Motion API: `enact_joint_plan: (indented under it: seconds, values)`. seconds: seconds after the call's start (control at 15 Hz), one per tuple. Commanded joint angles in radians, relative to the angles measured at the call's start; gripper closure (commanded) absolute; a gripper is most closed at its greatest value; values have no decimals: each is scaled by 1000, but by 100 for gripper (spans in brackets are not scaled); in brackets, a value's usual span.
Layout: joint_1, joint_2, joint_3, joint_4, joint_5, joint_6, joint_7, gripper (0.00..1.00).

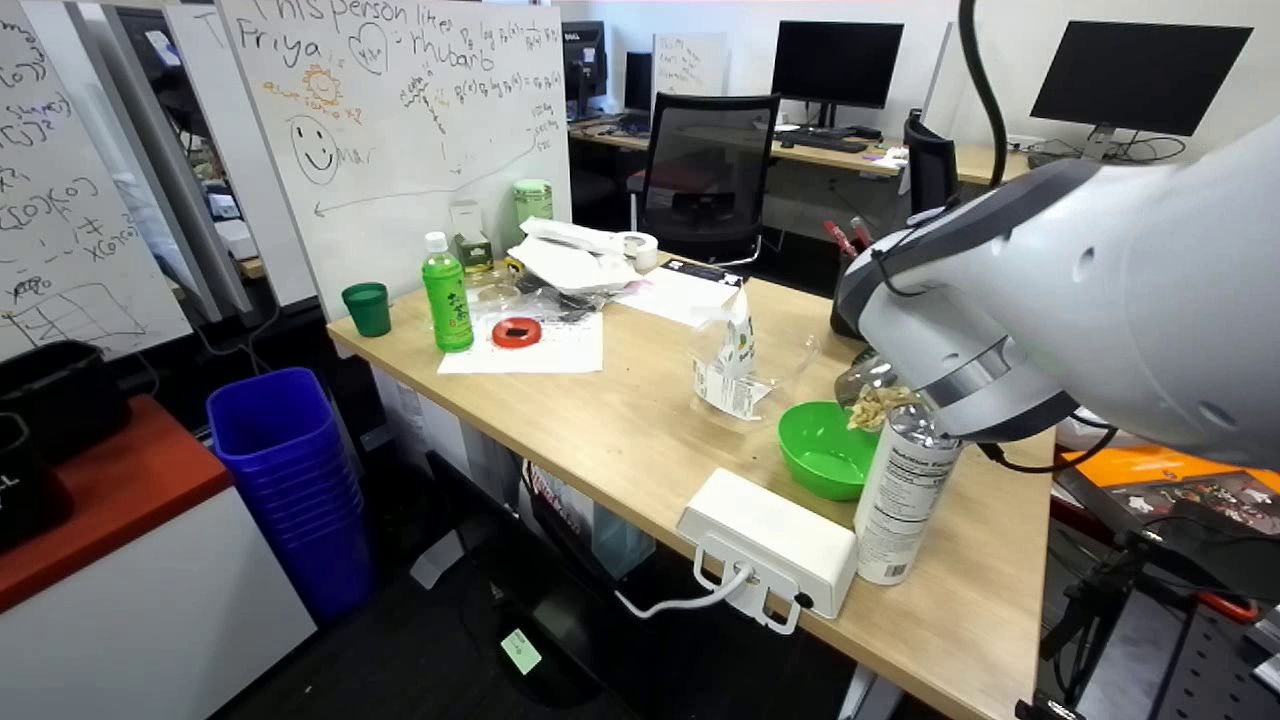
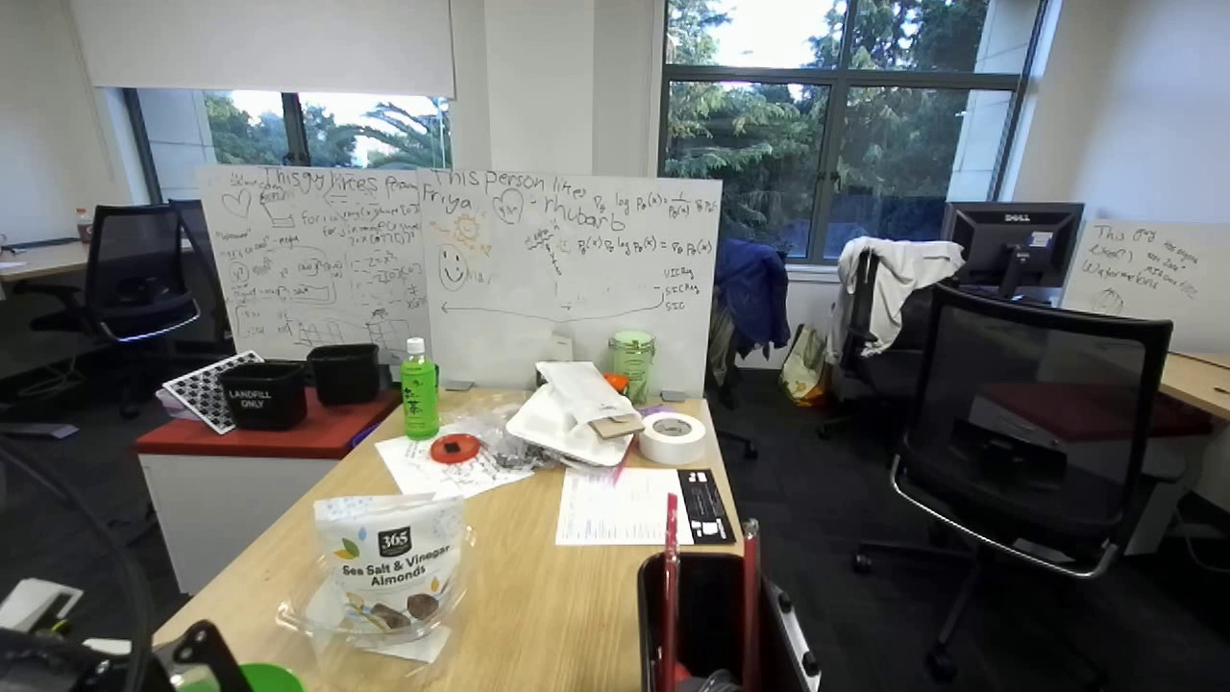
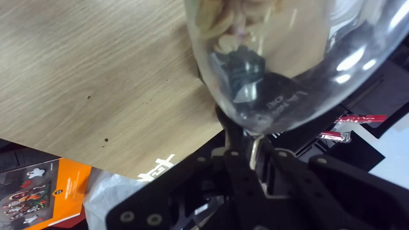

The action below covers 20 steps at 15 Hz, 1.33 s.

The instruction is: Pour the contents of the wine glass into the bowl

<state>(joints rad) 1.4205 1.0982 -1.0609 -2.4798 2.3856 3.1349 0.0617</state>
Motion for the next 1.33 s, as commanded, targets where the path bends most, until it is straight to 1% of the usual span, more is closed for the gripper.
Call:
enact_joint_plan:
  seconds: [0.0,0.53,1.27]
  values:
    - [30,59,-10,2,-4,18,50,96]
    - [40,143,-15,-2,-3,16,107,96]
    - [55,189,-18,-9,5,24,145,96]
